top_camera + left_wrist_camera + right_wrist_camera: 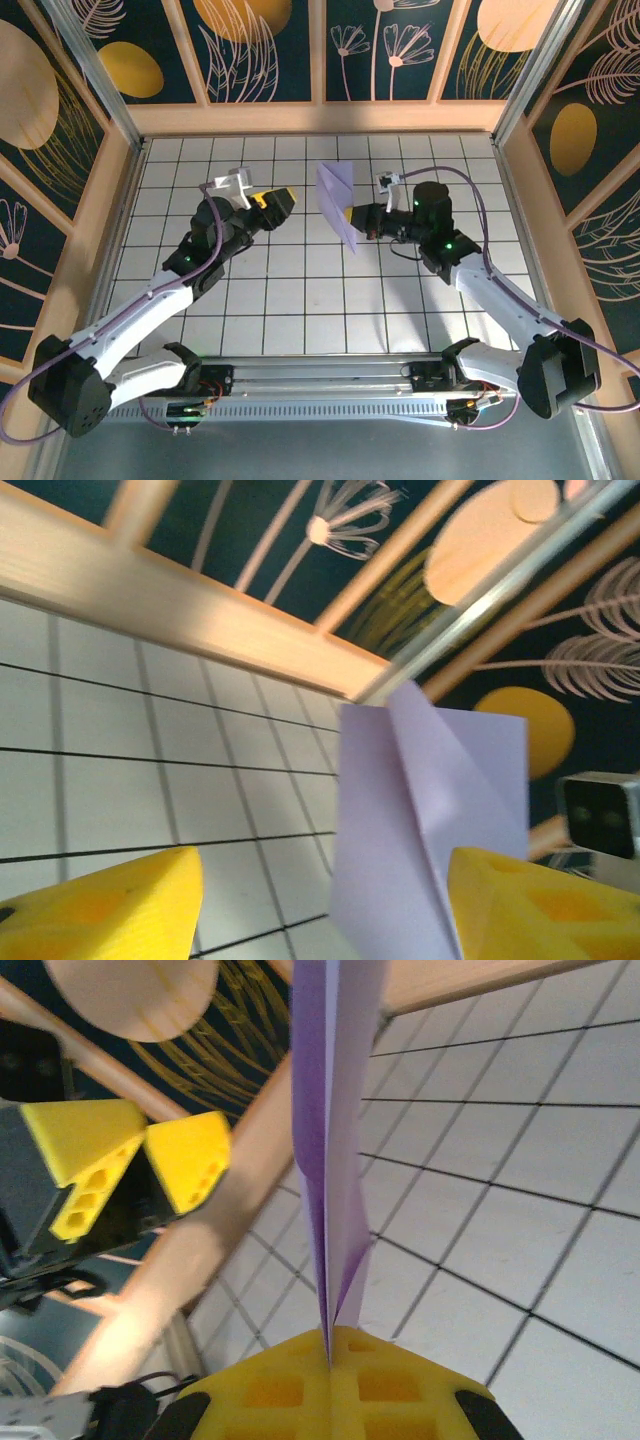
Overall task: Fold a paper plane with a square sheet of paper (fold left side to right side)
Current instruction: Turn over the paper at the center of the table.
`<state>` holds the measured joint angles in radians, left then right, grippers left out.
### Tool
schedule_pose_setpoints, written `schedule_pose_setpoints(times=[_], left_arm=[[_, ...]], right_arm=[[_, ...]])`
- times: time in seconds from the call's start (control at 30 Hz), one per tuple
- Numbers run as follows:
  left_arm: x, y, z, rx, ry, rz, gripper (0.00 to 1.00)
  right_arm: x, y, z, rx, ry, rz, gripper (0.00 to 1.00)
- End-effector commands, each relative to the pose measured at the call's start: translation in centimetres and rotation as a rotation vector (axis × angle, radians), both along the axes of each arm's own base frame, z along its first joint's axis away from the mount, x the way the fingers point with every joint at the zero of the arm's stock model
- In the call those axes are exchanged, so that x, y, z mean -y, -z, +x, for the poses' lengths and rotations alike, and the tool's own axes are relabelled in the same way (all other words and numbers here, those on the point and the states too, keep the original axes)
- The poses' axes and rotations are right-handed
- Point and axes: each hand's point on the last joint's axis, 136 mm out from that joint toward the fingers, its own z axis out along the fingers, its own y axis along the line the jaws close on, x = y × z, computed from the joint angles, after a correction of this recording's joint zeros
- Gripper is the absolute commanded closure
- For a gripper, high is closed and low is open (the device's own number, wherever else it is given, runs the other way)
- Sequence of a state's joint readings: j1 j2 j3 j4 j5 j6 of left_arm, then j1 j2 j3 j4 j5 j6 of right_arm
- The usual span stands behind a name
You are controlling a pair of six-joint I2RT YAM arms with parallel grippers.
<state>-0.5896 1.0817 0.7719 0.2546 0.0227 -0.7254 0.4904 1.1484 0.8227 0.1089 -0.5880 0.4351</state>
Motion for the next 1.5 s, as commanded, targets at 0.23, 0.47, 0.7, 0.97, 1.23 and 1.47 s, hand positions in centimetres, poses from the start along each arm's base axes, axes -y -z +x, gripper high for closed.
schedule_pose_setpoints(times=[0.23, 0.47, 0.7, 0.97, 1.23, 1.47], left_arm=[[-9.3, 0.7, -1.2, 0.035, -0.413, 0.121, 0.26], [-12.8, 0.9, -2.5, 0.020, -0.556, 0.132, 0.24], [-13.8, 0.6, -2.7, 0.023, -0.609, 0.113, 0.23], [-13.3, 1.5, -2.3, -0.005, -0.596, 0.117, 0.22], [-12.8, 2.3, -2.0, -0.028, -0.583, 0.129, 0.20], [-12.1, 2.7, -1.6, -0.041, -0.559, 0.137, 0.20]], right_arm=[[1.7, 0.9, 2.7, 0.168, 0.361, -0.597, 1.00], [1.9, 3.8, 3.6, 0.191, 0.466, -0.963, 1.00], [1.8, 9.0, 4.0, 0.174, 0.510, -1.236, 1.00], [2.3, 15.7, 4.6, 0.122, 0.570, -1.487, 1.00], [1.3, 22.4, 4.2, 0.050, 0.487, -1.579, 1.00], [-0.5, 23.5, 3.5, -0.018, 0.409, -1.490, 0.76]])
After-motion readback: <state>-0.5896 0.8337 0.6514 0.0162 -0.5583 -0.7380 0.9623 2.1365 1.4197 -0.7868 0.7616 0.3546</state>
